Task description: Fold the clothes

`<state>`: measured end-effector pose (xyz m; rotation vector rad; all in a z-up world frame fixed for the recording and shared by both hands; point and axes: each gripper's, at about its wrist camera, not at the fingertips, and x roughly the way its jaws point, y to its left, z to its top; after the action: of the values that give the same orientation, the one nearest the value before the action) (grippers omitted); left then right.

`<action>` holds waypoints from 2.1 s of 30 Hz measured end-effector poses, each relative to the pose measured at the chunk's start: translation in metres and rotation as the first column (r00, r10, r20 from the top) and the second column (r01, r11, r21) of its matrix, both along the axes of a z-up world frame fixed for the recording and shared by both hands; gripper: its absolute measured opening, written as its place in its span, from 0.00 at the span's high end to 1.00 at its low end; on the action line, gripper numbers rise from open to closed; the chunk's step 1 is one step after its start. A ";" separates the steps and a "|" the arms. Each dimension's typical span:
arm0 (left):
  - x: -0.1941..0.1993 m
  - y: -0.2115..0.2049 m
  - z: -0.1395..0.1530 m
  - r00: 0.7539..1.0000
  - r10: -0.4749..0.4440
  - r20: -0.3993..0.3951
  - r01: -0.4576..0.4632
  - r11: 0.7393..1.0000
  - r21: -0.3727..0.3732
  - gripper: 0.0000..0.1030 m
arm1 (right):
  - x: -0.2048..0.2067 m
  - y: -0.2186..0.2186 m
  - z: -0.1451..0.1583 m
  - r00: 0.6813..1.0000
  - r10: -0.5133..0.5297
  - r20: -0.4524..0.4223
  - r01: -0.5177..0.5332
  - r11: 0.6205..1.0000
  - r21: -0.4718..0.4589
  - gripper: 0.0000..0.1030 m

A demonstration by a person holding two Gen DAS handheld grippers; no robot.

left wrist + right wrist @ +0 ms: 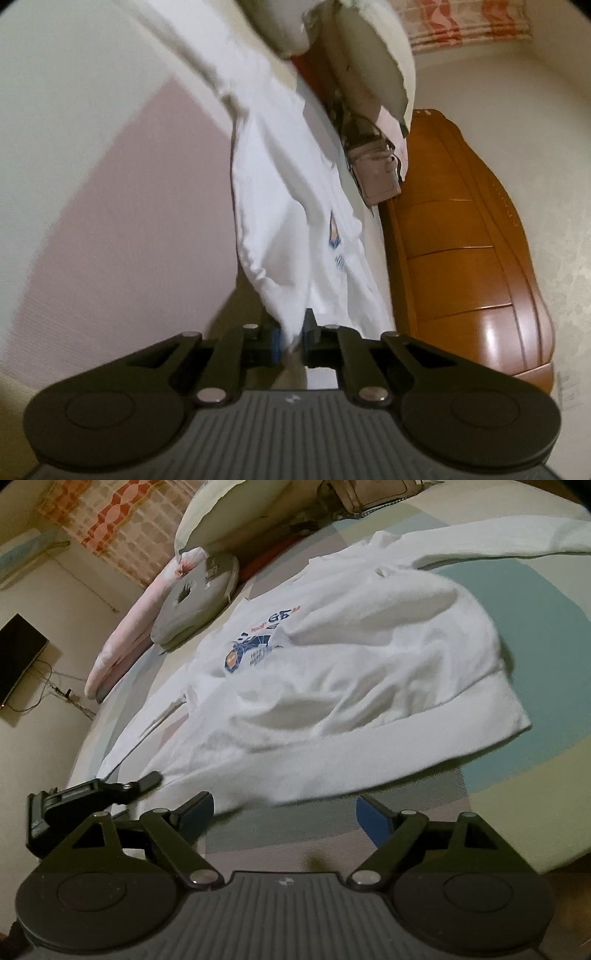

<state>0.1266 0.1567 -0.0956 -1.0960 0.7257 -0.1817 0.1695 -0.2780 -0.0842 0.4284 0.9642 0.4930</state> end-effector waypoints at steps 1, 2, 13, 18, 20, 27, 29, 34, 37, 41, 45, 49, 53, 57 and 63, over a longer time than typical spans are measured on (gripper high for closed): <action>-0.004 0.005 0.006 1.000 0.007 0.009 -0.007 1.000 0.018 0.92 | 0.001 -0.003 0.000 1.000 -0.007 0.006 0.007 1.000 -0.010 0.15; -0.007 0.010 0.011 1.000 0.014 0.018 -0.014 0.999 0.036 0.92 | 0.001 -0.005 0.000 1.000 -0.015 0.013 0.015 1.000 -0.021 0.15; -0.007 0.015 -0.015 0.999 -0.017 -0.040 0.018 0.999 0.029 0.91 | 0.011 -0.034 0.001 0.992 -0.088 0.088 0.099 0.987 -0.128 0.15; -0.008 0.005 -0.030 0.997 -0.056 -0.061 0.059 0.997 0.044 0.75 | 0.048 -0.054 -0.022 0.995 -0.050 0.082 0.055 0.997 -0.060 0.19; -0.004 -0.002 -0.032 0.996 -0.077 -0.044 0.079 0.996 0.050 0.73 | 0.059 -0.054 -0.028 0.994 -0.032 0.102 0.035 0.999 -0.021 0.20; 0.002 -0.021 -0.020 0.991 -0.124 -0.039 0.129 0.978 0.167 0.94 | 0.064 -0.043 -0.030 0.999 0.014 0.043 -0.013 0.999 -0.038 0.88; -0.004 -0.015 -0.009 0.992 -0.123 -0.011 0.123 0.979 0.160 0.95 | 0.056 -0.042 -0.025 0.999 0.025 0.038 -0.023 0.999 -0.041 0.88; -0.027 -0.004 0.043 0.984 -0.138 0.115 0.110 0.969 0.222 0.95 | 0.030 -0.033 0.010 0.990 0.091 0.111 -0.086 0.995 -0.047 0.89; -0.041 -0.004 0.066 0.977 -0.165 0.139 0.126 0.959 0.253 0.95 | 0.017 -0.030 0.032 0.981 0.130 0.146 -0.122 0.991 -0.060 0.89; -0.055 -0.011 0.060 0.979 -0.188 0.082 0.162 0.953 0.254 0.95 | 0.009 -0.033 0.036 0.981 0.144 0.126 -0.134 0.987 -0.088 0.89; -0.060 -0.017 0.013 0.978 -0.183 -0.101 0.201 0.957 0.209 0.94 | 0.014 -0.035 0.006 0.994 0.112 -0.009 -0.112 0.982 -0.154 0.87; -0.073 -0.020 -0.008 0.957 -0.178 -0.230 0.233 0.942 0.241 0.92 | 0.012 -0.040 -0.001 0.997 0.069 -0.043 -0.076 0.979 -0.187 0.79; -0.086 -0.009 0.020 0.973 -0.142 -0.180 0.198 0.916 0.350 0.87 | 0.008 -0.046 0.003 0.999 0.041 -0.028 -0.046 0.976 -0.213 0.61; -0.058 0.007 0.035 0.987 -0.119 -0.107 0.153 0.900 0.409 0.67 | 0.012 -0.047 0.018 1.000 0.022 0.023 -0.016 0.975 -0.220 0.53; 0.001 0.033 0.046 0.995 -0.100 -0.007 0.093 0.891 0.445 0.59 | 0.029 -0.036 0.024 0.999 -0.020 0.037 0.027 0.984 -0.177 0.49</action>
<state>0.1274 0.1896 -0.0498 -0.6198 0.7618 -0.1008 0.1988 -0.3143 -0.0599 0.2692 0.9597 0.3881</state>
